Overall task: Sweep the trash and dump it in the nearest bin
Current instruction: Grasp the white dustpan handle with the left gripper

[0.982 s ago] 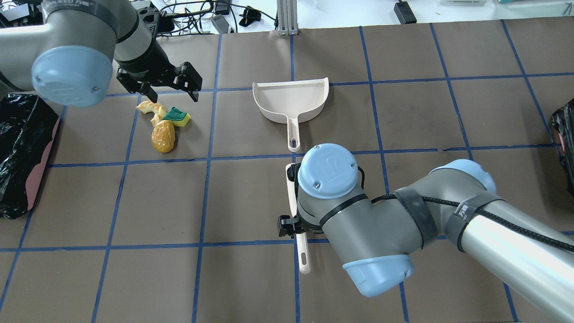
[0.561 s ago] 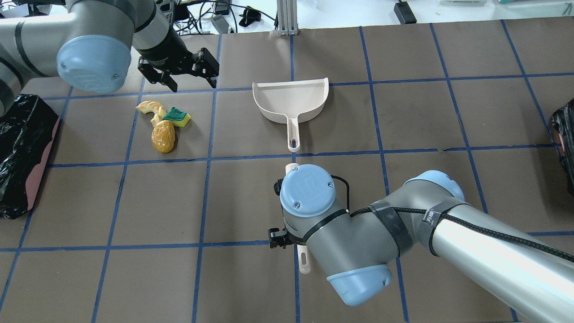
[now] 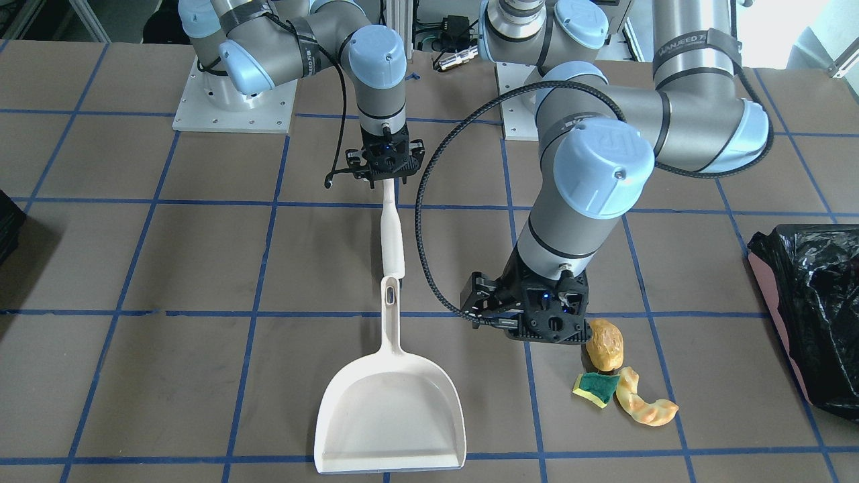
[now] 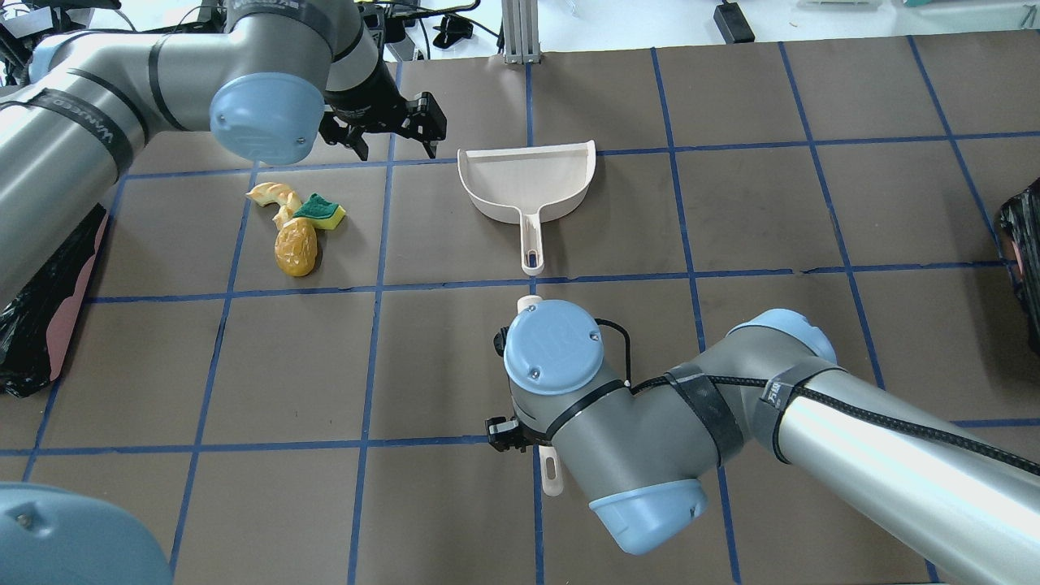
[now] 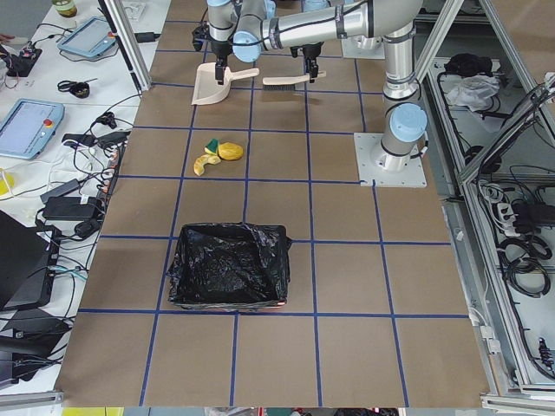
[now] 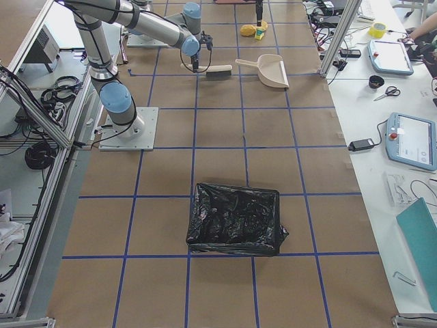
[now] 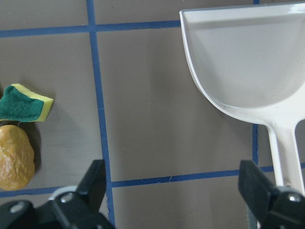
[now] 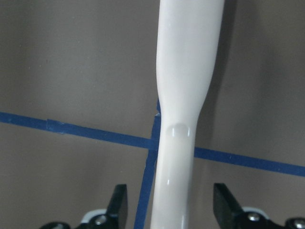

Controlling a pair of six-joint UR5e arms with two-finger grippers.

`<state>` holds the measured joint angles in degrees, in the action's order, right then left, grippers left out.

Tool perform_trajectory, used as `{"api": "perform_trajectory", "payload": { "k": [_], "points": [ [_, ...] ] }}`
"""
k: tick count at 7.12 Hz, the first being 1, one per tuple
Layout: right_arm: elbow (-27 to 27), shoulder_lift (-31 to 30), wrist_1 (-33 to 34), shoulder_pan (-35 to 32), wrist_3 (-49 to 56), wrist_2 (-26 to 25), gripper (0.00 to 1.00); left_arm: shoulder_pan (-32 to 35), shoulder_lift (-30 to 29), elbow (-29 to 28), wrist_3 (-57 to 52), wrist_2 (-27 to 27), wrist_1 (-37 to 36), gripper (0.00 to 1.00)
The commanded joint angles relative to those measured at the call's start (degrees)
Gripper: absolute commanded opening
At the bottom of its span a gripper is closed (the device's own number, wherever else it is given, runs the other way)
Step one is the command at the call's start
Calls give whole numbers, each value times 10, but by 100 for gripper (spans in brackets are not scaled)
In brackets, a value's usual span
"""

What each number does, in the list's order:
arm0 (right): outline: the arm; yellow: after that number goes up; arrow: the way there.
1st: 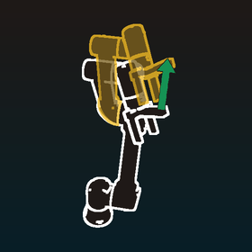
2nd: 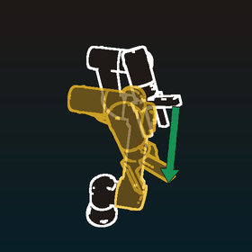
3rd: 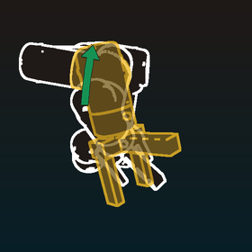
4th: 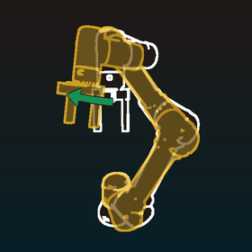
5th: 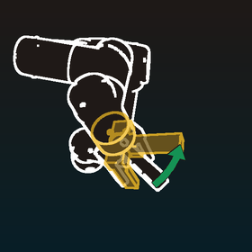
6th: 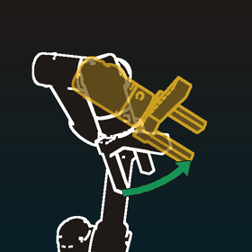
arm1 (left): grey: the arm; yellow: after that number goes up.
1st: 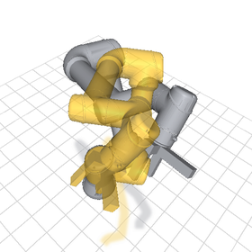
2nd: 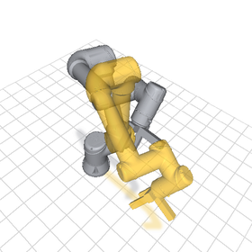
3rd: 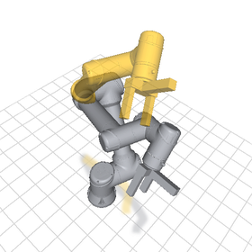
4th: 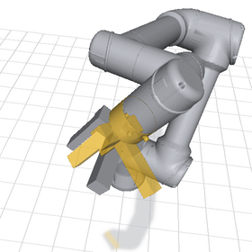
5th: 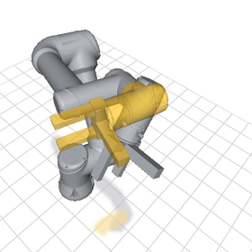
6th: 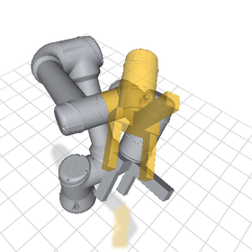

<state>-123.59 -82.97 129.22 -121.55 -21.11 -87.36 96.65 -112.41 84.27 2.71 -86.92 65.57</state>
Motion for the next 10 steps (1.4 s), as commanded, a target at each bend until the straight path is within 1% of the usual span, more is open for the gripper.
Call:
{"api": "perform_trajectory", "payload": {
  "k": [1,2,3,4,5,6,7,9,10],
  "points": [
    [-1,0,-1,0,-1,1,42,47,-38,-27,32,-4,-21,100],
    [-1,0,-4,0,-2,2,29,65,-44,-29,56,-3,-21,100],
    [-1,1,-5,0,-2,1,14,79,-49,-29,88,1,-22,100],
    [-1,0,-5,0,-2,1,11,92,-55,-28,90,1,-22,100],
    [0,-1,-3,0,-5,0,11,95,-71,-25,83,3,-49,100],
    [0,-4,-2,0,-8,0,11,97,-76,-23,92,17,-47,100],
    [0,-5,-2,1,-10,0,11,98,-77,-20,112,54,-45,100],
    [0,-7,-5,-1,-34,1,9,114,-83,6,123,59,-52,100],
    [0,-10,-7,-1,-45,1,7,121,-70,16,121,55,-44,100]
  ]
}}
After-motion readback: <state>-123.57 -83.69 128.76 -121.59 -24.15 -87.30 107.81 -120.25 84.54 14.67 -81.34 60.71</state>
